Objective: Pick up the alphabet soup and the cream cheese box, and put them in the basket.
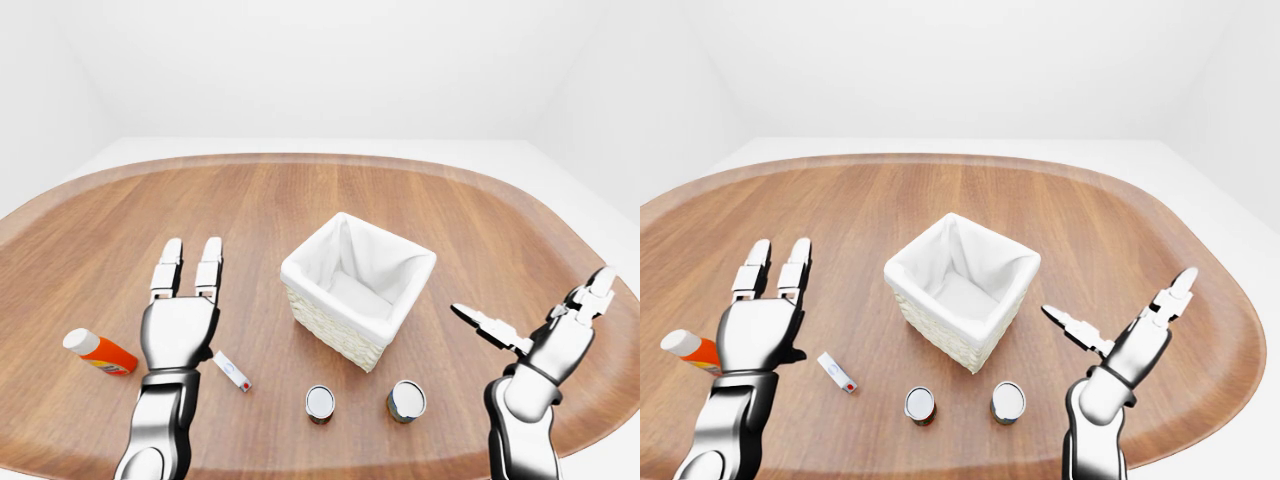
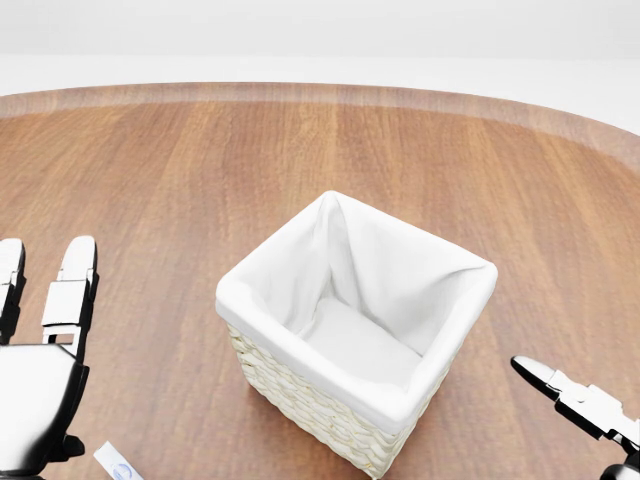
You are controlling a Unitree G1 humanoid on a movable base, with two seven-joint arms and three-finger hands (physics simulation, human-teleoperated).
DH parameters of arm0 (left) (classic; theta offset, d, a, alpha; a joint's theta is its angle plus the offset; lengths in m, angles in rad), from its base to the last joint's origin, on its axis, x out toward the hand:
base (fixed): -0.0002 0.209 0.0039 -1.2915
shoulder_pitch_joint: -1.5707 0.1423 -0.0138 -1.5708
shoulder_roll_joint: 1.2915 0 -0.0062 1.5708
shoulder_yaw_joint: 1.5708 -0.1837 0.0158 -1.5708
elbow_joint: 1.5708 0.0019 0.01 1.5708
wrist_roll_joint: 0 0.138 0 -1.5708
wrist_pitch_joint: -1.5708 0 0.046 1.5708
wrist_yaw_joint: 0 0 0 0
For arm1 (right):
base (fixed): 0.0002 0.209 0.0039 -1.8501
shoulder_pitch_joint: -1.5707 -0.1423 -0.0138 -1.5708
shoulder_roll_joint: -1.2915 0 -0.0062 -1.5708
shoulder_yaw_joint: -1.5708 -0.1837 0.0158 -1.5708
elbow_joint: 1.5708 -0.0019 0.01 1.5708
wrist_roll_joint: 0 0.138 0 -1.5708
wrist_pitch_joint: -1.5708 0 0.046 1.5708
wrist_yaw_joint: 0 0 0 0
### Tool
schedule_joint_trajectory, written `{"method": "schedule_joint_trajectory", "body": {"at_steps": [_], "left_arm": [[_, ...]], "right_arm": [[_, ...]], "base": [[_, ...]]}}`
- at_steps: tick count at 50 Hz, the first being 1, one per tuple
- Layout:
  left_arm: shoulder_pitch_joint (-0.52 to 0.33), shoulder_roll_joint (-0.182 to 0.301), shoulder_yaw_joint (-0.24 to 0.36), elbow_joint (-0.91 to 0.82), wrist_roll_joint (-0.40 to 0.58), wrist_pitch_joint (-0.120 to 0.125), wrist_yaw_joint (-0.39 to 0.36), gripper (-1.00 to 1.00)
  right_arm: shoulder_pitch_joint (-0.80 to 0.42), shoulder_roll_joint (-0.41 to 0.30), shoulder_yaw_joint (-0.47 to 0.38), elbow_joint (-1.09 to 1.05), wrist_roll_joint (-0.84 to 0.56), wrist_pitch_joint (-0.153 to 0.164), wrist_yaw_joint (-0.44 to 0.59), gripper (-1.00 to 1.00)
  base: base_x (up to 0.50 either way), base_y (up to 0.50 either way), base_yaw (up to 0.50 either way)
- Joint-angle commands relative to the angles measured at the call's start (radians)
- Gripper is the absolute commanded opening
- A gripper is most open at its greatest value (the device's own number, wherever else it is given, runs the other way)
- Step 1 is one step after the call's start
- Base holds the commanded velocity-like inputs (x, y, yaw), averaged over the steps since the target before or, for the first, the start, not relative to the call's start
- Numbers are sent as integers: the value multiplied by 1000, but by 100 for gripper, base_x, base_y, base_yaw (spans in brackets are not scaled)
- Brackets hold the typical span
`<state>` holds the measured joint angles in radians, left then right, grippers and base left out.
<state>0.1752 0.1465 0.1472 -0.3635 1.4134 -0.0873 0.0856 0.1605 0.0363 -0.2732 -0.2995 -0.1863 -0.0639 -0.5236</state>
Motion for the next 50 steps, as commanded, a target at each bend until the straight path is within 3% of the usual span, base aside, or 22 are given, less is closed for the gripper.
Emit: {"method": "schedule_joint_trajectory", "body": {"at_steps": [1,11,23,35,47,50], "left_arm": [[47,-9,-19,17,45,0,5,100],[96,-3,-62,53,99,0,28,100],[76,17,-85,145,104,0,73,100],[46,59,-134,357,179,0,195,100],[47,86,-164,425,206,0,234,100],[51,97,-187,444,255,0,290,100]], "right_arm": [[0,-1,1,2,0,1,0,100],[2,2,2,-7,-4,8,0,100],[3,3,-1,-12,8,9,0,100],[1,0,-1,6,4,-3,0,100],[1,1,2,-1,-1,6,0,100],[2,1,3,-2,-3,7,0,100]], "base": [[0,0,0],[0,0,0],[0,0,0],[0,0,0],[0,0,0],[0,0,0]]}}
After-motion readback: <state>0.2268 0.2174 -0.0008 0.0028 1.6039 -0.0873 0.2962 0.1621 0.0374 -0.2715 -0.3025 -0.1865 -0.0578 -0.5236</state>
